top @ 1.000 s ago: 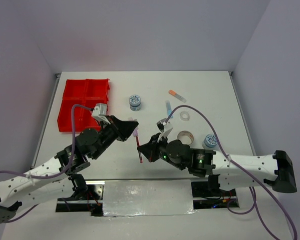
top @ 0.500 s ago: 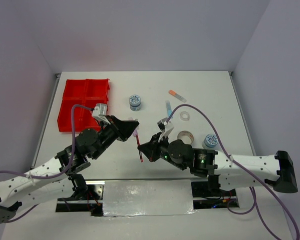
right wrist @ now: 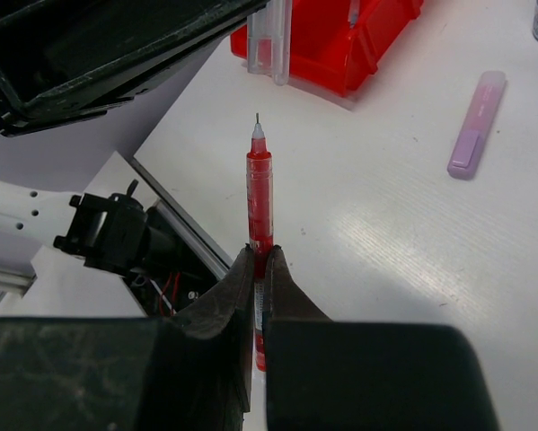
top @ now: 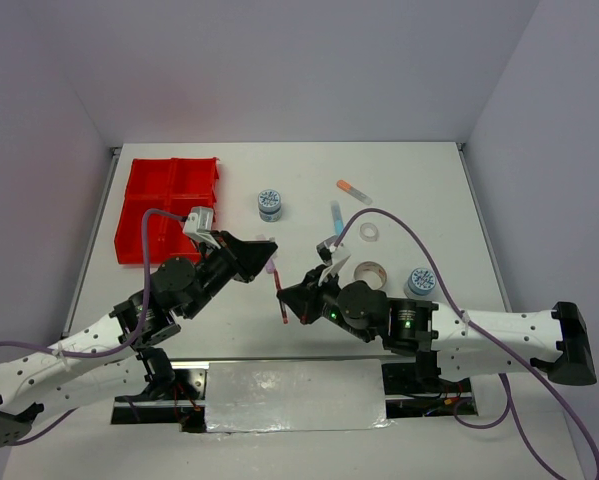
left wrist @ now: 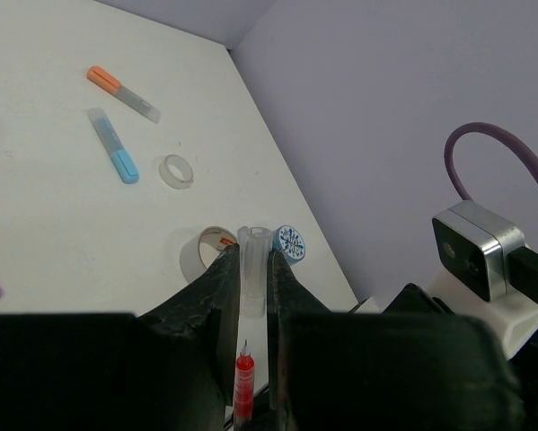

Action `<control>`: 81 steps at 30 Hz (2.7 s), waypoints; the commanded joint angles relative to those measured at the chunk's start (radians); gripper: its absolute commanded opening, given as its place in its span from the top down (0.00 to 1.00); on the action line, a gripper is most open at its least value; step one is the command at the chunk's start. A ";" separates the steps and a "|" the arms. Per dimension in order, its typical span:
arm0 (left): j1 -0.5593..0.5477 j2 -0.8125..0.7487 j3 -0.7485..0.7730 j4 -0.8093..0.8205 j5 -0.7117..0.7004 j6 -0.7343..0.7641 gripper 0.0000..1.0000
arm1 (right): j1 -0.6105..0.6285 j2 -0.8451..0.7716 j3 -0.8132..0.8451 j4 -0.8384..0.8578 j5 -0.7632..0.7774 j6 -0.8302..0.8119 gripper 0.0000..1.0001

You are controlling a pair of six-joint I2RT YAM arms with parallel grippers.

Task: Sort the stationery into containers
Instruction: Close the pen cap on the pen.

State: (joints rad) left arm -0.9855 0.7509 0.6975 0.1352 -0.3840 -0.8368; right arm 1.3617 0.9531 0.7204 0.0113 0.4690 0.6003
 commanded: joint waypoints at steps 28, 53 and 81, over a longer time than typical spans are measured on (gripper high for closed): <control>-0.005 0.004 -0.016 0.096 0.034 0.004 1.00 | 0.008 -0.022 0.080 -0.034 0.111 -0.066 1.00; -0.007 0.010 -0.041 0.119 0.054 -0.022 1.00 | -0.004 0.009 0.142 -0.040 0.175 -0.088 1.00; -0.005 0.068 0.013 0.023 0.059 -0.024 1.00 | -0.007 -0.028 0.088 0.105 0.229 -0.204 1.00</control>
State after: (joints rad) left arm -0.9852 0.8013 0.6819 0.2070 -0.3580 -0.8700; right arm 1.3586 0.9630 0.7925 -0.0250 0.6399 0.4400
